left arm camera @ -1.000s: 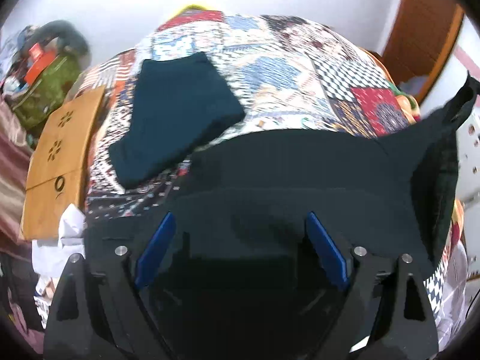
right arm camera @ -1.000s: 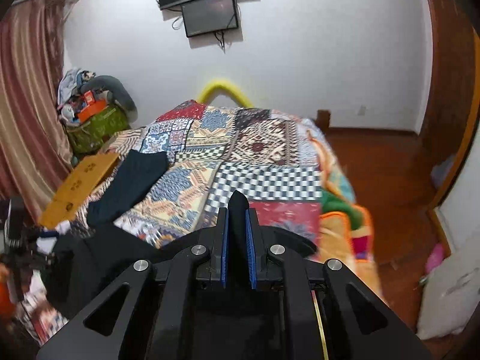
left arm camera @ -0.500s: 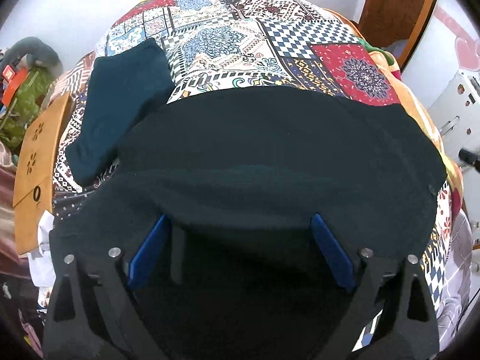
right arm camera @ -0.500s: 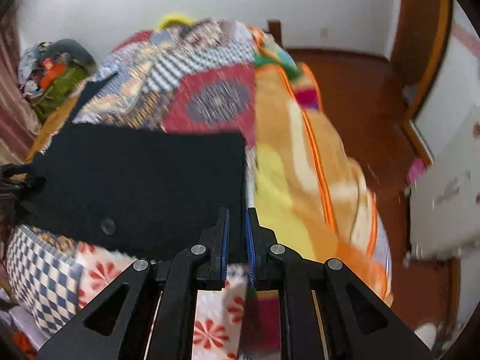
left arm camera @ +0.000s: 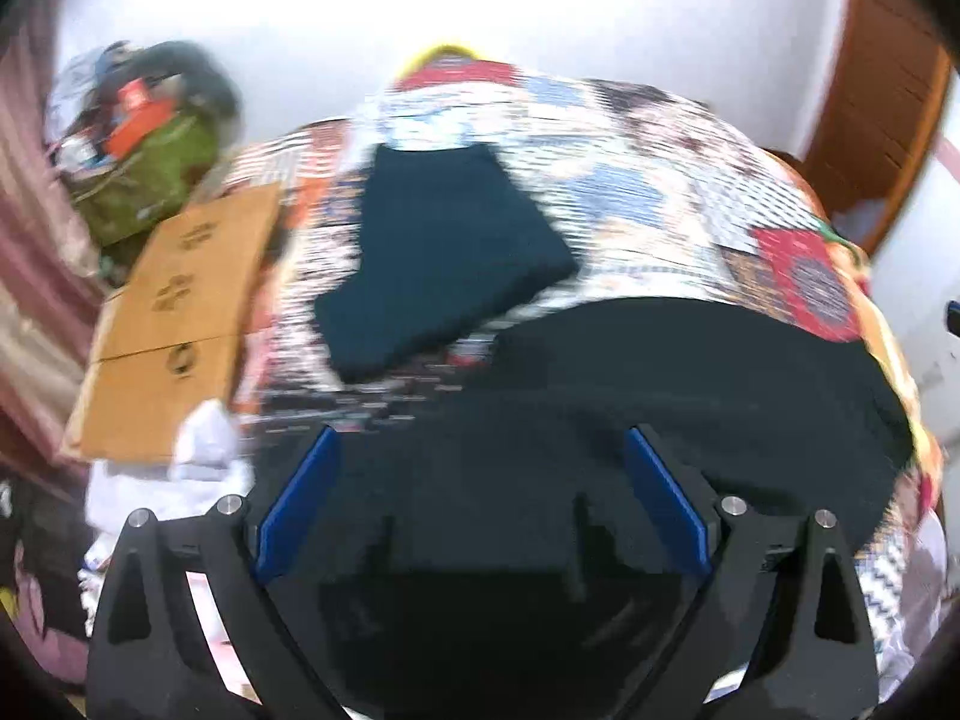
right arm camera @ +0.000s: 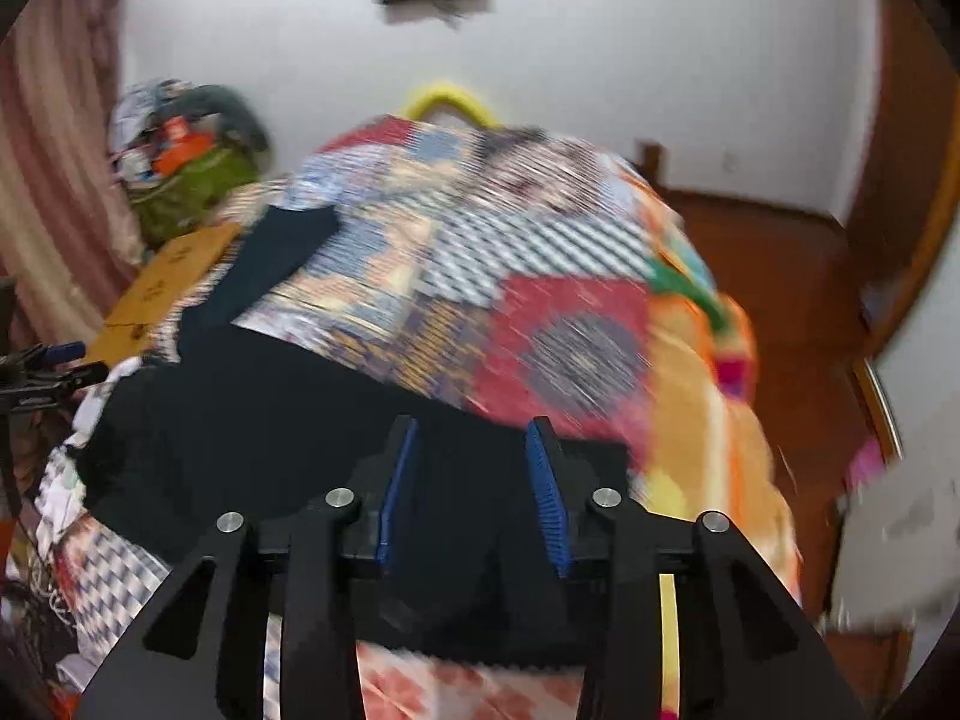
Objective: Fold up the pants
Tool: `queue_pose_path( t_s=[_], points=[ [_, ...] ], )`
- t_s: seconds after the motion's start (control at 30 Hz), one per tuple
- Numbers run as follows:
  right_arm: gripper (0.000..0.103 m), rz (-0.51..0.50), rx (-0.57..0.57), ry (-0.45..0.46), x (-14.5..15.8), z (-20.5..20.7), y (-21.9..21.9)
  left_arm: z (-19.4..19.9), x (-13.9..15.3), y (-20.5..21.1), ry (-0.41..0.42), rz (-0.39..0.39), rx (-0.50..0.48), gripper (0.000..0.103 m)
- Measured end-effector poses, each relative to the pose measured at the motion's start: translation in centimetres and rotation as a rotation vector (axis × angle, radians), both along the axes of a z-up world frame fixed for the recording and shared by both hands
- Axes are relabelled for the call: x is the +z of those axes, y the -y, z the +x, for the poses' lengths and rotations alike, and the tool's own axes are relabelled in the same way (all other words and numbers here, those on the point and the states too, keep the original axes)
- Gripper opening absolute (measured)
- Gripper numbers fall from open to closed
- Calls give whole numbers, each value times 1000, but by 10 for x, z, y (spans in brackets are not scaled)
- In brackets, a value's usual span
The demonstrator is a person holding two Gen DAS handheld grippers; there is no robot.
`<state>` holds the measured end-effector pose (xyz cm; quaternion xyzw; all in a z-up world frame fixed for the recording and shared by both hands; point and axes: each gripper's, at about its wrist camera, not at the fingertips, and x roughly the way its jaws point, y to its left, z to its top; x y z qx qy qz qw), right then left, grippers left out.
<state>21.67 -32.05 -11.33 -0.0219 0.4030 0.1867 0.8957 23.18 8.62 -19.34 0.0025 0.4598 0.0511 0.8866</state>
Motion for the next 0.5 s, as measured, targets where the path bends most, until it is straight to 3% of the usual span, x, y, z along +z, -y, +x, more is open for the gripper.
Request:
queue_pose_path(
  t_s=[0.13, 0.27, 0.5],
  points=[
    [37, 5, 143, 19, 6, 16, -69, -4, -11, -66, -26, -2, 112, 96],
    [39, -7, 263, 1, -4, 37, -134, -6, -42, -121, -94, -74, 206, 96],
    [39, -50, 446, -68, -43, 73, -236, 1, -92, -158, -182, -188, 252, 96]
  ],
)
